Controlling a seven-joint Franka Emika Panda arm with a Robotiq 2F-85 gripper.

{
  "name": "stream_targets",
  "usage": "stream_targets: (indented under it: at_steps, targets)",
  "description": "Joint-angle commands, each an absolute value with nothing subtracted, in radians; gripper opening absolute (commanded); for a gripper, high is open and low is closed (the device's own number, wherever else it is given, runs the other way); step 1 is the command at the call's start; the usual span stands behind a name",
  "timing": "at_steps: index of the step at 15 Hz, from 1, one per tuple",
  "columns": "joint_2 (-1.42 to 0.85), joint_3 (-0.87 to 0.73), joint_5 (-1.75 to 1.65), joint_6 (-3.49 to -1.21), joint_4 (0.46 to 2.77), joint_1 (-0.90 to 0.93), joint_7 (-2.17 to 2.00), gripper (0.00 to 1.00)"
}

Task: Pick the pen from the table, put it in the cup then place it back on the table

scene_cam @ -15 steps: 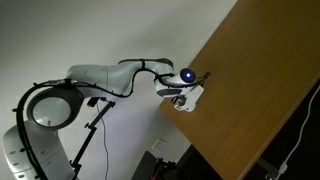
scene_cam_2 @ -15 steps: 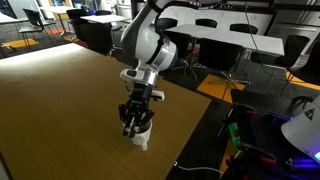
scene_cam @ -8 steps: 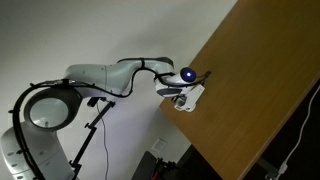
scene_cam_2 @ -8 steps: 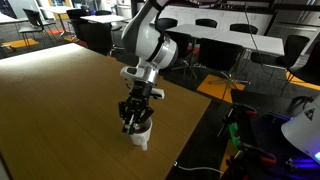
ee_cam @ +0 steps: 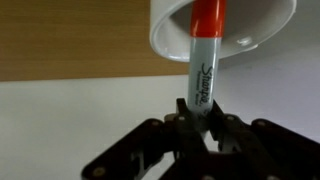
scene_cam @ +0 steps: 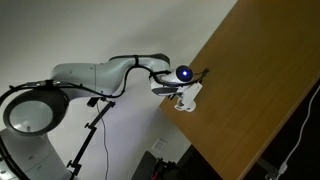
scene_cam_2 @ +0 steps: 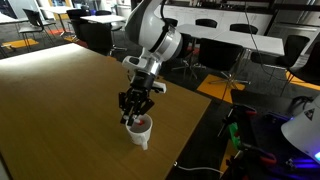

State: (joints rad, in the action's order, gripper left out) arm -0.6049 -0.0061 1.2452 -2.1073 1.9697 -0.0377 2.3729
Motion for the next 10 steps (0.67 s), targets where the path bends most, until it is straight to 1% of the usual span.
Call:
stream_targets:
  at_steps: [1, 10]
  targets:
    - [-0.493, 0.005, 1.286, -2.087, 2.069, -0.065, 2.405, 0.06]
    - [-0.327, -0.024, 1.322, -2.057, 2.195, -0.082, 2.426, 0.06]
